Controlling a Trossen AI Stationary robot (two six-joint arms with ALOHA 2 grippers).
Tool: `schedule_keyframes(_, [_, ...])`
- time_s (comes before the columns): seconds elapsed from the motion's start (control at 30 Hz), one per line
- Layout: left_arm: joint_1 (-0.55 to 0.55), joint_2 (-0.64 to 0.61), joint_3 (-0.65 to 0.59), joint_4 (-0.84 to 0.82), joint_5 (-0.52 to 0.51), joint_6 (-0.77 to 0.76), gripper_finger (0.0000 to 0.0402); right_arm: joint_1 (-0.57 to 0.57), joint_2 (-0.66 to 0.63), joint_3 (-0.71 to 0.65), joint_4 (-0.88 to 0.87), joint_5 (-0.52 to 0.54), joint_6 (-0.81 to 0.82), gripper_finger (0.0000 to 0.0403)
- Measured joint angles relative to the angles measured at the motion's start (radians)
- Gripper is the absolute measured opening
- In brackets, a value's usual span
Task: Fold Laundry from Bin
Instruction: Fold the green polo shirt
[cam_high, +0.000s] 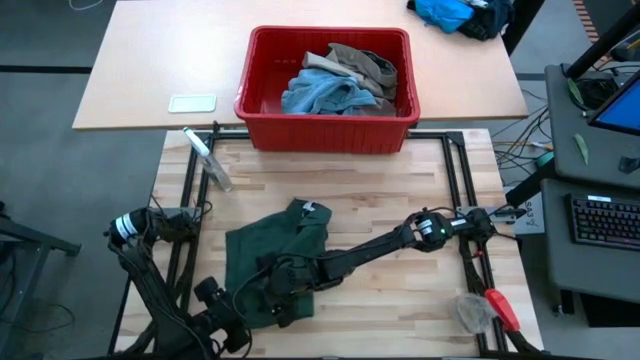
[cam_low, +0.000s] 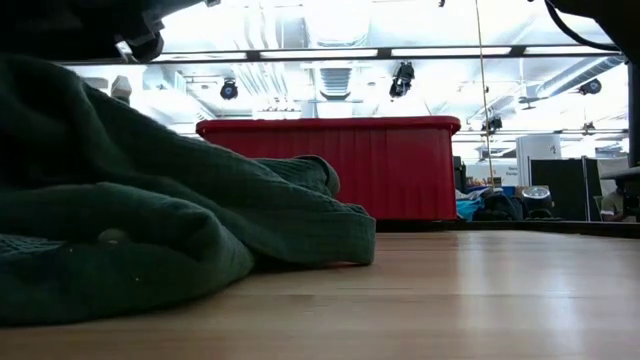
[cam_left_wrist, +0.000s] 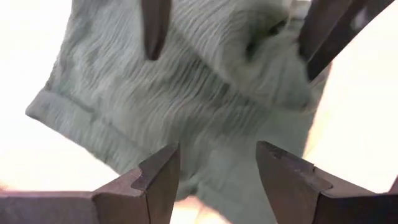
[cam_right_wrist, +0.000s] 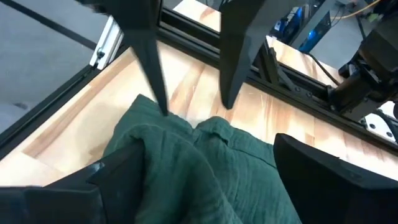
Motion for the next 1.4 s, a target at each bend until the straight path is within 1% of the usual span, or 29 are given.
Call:
schedule_keyframes(0.07, [0.0,0.001,-0.003,0.01,-0.026,-0.02,0.0194,-0.003,0.0,-0.003,-0.004,0.0,0.011,0.033])
schedule_keyframes(0.23, [-0.002,0.003,-0.003,0.025,-0.041,-0.029,0.0198,-0.009,0.002,-0.008,-0.04,0.0,0.019,0.0341])
schedule_keyframes(0.4, [0.0,0.003,-0.004,0.072,-0.138,-0.017,0.0221,-0.012,0.002,-0.01,-0.047,0.0,0.021,0.0343])
schedule_keyframes(0.5, [0.004,0.003,-0.004,0.079,-0.122,0.012,0.0234,-0.012,0.002,-0.01,-0.071,0.001,0.016,0.0343])
schedule_keyframes(0.6, [0.003,0.003,-0.009,0.083,-0.119,0.013,0.0241,-0.012,-0.013,-0.009,-0.176,0.023,0.01,0.0343])
schedule_keyframes(0.73, [0.003,0.003,-0.038,0.107,-0.117,0.008,0.0242,-0.011,-0.056,-0.02,-0.331,0.115,0.018,0.0343])
schedule_keyframes(0.8, [0.003,0.003,-0.067,0.146,-0.117,0.028,0.0242,-0.011,-0.075,-0.033,-0.387,0.14,0.022,0.0343])
schedule_keyframes(0.87, [0.003,0.003,-0.104,0.202,-0.117,0.052,0.0242,-0.011,-0.082,-0.054,-0.438,0.141,0.031,0.0343])
schedule_keyframes(0.97, [0.003,0.004,-0.162,0.266,-0.117,0.07,0.0242,-0.011,-0.101,-0.115,-0.475,0.14,0.05,0.0343])
schedule_keyframes(1.03, [0.003,0.005,-0.193,0.274,-0.114,0.069,0.0242,-0.011,-0.131,-0.165,-0.473,0.14,0.059,0.0343])
schedule_keyframes(1.2, [0.004,0.005,-0.256,0.282,-0.115,0.054,0.0242,-0.011,-0.25,-0.309,-0.432,0.14,0.114,0.0343])
schedule_keyframes(1.33, [0.007,0.005,-0.277,0.334,-0.182,0.071,0.0242,-0.007,-0.354,-0.444,-0.368,0.14,0.158,0.0343])
schedule_keyframes(1.4, [0.009,0.005,-0.287,0.368,-0.2,0.086,0.0242,-0.004,-0.411,-0.507,-0.333,0.14,0.177,0.0343])
